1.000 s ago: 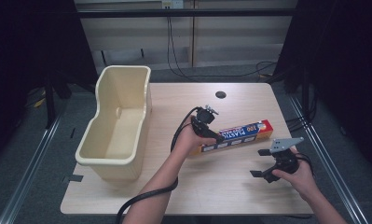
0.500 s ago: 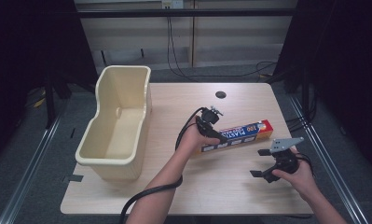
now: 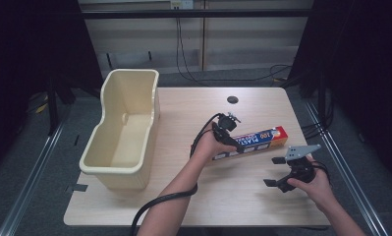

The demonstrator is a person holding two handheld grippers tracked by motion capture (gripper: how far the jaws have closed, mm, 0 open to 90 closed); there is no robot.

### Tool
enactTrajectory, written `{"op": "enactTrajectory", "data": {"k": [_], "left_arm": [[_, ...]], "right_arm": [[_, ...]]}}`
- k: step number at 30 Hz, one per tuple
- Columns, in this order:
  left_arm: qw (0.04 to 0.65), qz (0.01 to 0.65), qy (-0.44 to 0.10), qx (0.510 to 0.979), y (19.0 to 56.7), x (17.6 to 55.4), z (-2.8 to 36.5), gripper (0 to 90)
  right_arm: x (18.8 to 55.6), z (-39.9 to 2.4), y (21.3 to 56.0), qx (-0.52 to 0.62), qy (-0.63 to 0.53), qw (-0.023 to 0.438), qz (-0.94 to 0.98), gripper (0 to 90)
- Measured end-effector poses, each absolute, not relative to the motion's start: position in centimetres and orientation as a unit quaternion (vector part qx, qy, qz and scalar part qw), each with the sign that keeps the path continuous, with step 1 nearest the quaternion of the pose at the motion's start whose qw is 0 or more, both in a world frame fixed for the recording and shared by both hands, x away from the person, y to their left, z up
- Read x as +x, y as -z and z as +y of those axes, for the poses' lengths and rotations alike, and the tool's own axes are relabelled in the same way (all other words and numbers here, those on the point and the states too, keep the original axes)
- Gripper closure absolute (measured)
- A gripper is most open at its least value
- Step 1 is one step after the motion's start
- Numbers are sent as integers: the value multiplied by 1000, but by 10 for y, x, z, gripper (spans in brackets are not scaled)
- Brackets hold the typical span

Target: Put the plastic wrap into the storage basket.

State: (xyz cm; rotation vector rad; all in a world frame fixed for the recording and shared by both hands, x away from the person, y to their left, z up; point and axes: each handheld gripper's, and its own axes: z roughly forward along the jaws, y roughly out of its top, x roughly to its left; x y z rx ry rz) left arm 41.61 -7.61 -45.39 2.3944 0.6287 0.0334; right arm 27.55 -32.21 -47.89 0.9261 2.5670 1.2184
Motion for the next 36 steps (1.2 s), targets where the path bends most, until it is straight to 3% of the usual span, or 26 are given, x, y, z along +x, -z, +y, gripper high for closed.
{"op": "enactTrajectory", "data": {"k": [7, 18, 22, 26, 36], "left_arm": [[323, 241, -2, 915, 458, 414, -81, 80], [298, 223, -30, 928, 459, 411, -80, 272], [288, 209, -36, 934, 458, 410, -78, 284], [274, 208, -38, 938, 456, 406, -75, 355], [250, 239, -28, 938, 451, 400, -52, 384]], "right_arm": [[275, -323, 479, 314, -406, 74, 855, 50], [275, -322, 478, 312, -408, 75, 855, 48], [276, -323, 478, 311, -408, 75, 855, 48], [276, -322, 478, 312, -408, 74, 855, 48], [276, -321, 478, 313, -409, 76, 854, 48]]}}
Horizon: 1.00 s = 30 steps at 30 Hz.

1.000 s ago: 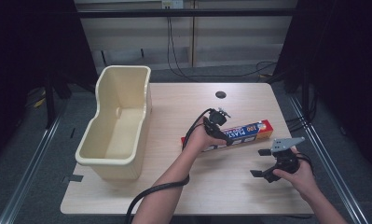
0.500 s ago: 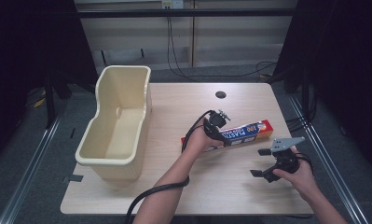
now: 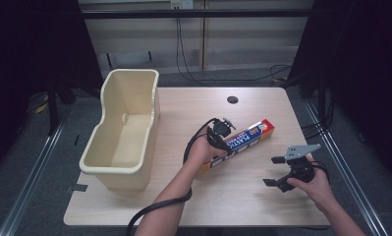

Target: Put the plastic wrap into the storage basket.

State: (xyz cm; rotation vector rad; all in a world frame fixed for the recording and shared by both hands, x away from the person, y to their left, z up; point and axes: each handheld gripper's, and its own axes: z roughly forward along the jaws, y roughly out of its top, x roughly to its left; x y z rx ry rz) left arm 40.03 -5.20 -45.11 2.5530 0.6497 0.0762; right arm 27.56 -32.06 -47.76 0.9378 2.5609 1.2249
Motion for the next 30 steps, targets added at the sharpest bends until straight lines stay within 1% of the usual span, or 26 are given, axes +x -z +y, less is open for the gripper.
{"op": "enactTrajectory", "data": {"k": [6, 9, 10, 12, 13, 14, 16, 18, 21, 23, 27, 28, 30], "left_arm": [[252, 247, -26, 936, 451, 400, -48, 369], [259, 245, -27, 934, 451, 401, -52, 357], [259, 232, -29, 937, 450, 403, -53, 352], [260, 239, -27, 935, 451, 405, -58, 349], [262, 231, -32, 936, 452, 407, -59, 349], [266, 237, -24, 934, 452, 409, -63, 345], [269, 244, -25, 931, 453, 410, -66, 318], [264, 250, -16, 932, 454, 412, -73, 321], [260, 250, -17, 933, 456, 414, -78, 324], [256, 255, -21, 932, 457, 415, -80, 358], [257, 262, -8, 930, 459, 418, -78, 373], [259, 254, -10, 932, 459, 418, -78, 380], [245, 269, -7, 932, 456, 417, -80, 395]], "right_arm": [[276, -319, 477, 311, -409, 75, 855, 48], [276, -319, 477, 311, -408, 76, 855, 48], [276, -319, 477, 311, -408, 76, 855, 48], [276, -319, 478, 311, -408, 77, 855, 48], [276, -319, 478, 311, -408, 77, 855, 48], [276, -320, 477, 311, -407, 77, 855, 48], [276, -321, 477, 312, -407, 78, 855, 48], [276, -321, 477, 313, -406, 77, 855, 48], [276, -322, 477, 314, -408, 77, 854, 48], [276, -322, 477, 315, -409, 78, 853, 48], [276, -323, 477, 316, -409, 80, 852, 47], [276, -323, 477, 314, -411, 79, 852, 47], [276, -323, 477, 313, -410, 77, 853, 48]]}}
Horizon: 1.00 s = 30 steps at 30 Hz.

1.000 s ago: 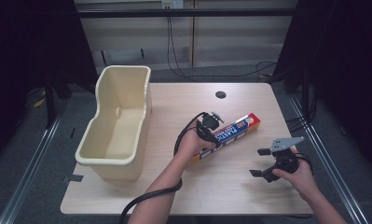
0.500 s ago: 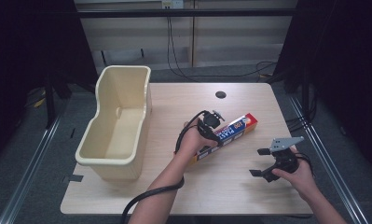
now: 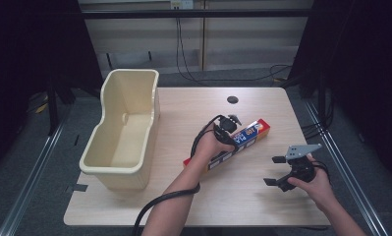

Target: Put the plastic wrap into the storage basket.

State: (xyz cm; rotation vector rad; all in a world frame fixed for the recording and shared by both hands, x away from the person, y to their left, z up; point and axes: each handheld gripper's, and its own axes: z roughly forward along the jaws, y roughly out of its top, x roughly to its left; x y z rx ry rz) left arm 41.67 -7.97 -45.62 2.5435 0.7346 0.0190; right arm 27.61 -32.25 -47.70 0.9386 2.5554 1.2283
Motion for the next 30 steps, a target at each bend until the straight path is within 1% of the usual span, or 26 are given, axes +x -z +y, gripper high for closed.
{"op": "enactTrajectory", "data": {"k": [2, 5, 6, 8, 12, 13, 16, 19, 25, 30], "left_arm": [[239, 299, 6, 924, 454, 415, -78, 404], [239, 299, 5, 924, 452, 414, -76, 408], [236, 305, 18, 922, 448, 414, -73, 407], [244, 312, 20, 918, 446, 414, -72, 409], [238, 318, 28, 917, 436, 412, -69, 410], [232, 310, 27, 922, 432, 413, -67, 411], [233, 326, 35, 916, 423, 412, -64, 411], [230, 321, 29, 918, 412, 412, -60, 412], [225, 333, 27, 915, 396, 412, -52, 412], [223, 344, 36, 912, 385, 411, -45, 411]], "right_arm": [[276, -323, 477, 313, -411, 78, 853, 48], [276, -323, 476, 315, -410, 79, 852, 48], [276, -322, 476, 317, -411, 80, 851, 47], [276, -322, 477, 315, -412, 78, 852, 47], [276, -322, 476, 314, -410, 78, 853, 47], [276, -321, 476, 312, -411, 77, 853, 47], [276, -321, 476, 312, -413, 78, 852, 45], [275, -321, 475, 315, -413, 73, 851, 45], [276, -321, 475, 312, -414, 75, 852, 42], [276, -320, 475, 312, -414, 75, 852, 38]]}}
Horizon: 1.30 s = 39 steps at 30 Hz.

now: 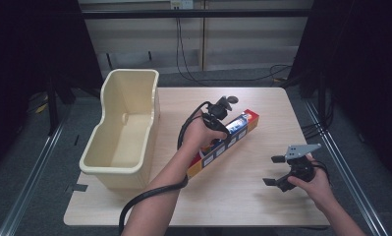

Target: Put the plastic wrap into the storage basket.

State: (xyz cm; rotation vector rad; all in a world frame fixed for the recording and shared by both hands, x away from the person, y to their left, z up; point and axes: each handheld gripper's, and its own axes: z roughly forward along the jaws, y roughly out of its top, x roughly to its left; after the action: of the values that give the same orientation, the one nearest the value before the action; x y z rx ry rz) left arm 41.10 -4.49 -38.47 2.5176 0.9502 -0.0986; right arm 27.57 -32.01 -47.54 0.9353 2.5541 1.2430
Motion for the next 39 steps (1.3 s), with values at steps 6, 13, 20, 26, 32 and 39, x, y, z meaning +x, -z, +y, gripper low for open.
{"op": "enactTrajectory", "data": {"k": [6, 13, 20, 26, 32, 39], "left_arm": [[218, 353, 37, 909, 371, 411, -35, 412], [212, 367, 37, 905, 353, 410, -25, 412], [211, 378, 39, 901, 338, 410, -14, 413], [210, 390, 38, 896, 324, 410, -6, 412], [213, 403, 34, 889, 309, 408, 3, 412], [208, 408, 32, 888, 299, 408, 12, 412]], "right_arm": [[276, -320, 475, 310, -418, 75, 851, 30], [276, -319, 476, 309, -418, 76, 851, 29], [276, -319, 475, 309, -419, 74, 850, 29], [276, -318, 475, 309, -417, 74, 851, 29], [276, -319, 475, 311, -419, 76, 850, 28], [276, -318, 474, 310, -419, 77, 850, 29]]}}
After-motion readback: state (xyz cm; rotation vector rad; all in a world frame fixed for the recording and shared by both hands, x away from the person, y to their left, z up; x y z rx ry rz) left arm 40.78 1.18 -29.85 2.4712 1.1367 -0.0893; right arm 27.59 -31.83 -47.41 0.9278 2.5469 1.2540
